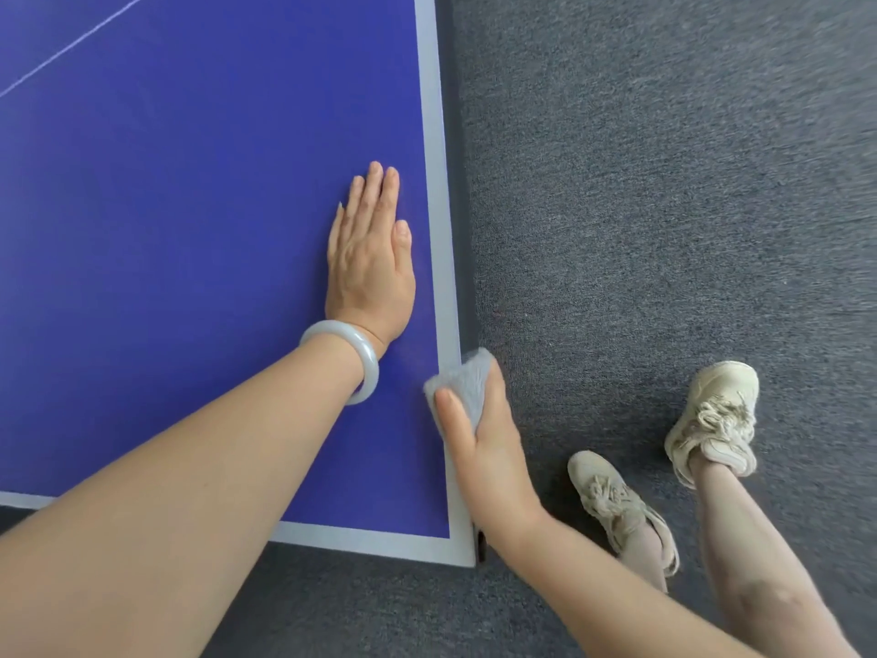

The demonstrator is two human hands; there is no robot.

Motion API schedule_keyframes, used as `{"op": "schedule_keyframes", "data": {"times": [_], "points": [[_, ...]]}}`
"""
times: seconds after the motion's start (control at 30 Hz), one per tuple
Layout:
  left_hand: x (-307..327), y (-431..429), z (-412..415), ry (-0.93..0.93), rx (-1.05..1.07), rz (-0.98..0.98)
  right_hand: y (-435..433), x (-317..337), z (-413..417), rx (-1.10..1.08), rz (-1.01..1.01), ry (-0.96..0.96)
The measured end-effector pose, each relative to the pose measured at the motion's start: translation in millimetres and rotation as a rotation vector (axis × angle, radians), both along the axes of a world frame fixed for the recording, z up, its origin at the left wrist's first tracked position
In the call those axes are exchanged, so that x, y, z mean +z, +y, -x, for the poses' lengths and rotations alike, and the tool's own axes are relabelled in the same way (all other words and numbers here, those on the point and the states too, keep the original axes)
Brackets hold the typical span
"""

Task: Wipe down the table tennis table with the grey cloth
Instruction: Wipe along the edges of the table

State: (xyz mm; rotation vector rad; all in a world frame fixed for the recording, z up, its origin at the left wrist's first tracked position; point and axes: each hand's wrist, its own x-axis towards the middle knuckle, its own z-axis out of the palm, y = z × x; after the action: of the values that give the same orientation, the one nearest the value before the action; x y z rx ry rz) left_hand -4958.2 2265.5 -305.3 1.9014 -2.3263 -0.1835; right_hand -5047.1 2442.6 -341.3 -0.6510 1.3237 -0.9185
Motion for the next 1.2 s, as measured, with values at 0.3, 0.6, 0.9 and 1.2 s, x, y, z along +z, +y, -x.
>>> {"op": "schedule_keyframes", "data": {"times": [0.3, 0.6, 0.9, 1.2], "points": [[-0.8, 1.0, 0.8, -0.008, 0.011, -0.001, 55.0, 15.7, 9.5, 0.203, 0.174, 0.147], [-0.8, 1.1, 2.9, -0.024, 0.023, -0.007, 67.5, 20.8, -10.3, 0.109, 0.215, 0.225], [0.6, 1.3, 3.6, -0.016, 0.024, -0.012, -63.2, 19.2, -0.1, -0.012, 0.165, 0.264], [1.2, 0.5, 0.9, 0.007, 0.027, -0.031, 13.8, 17.7, -8.6, -0.005, 0.149, 0.218]]}}
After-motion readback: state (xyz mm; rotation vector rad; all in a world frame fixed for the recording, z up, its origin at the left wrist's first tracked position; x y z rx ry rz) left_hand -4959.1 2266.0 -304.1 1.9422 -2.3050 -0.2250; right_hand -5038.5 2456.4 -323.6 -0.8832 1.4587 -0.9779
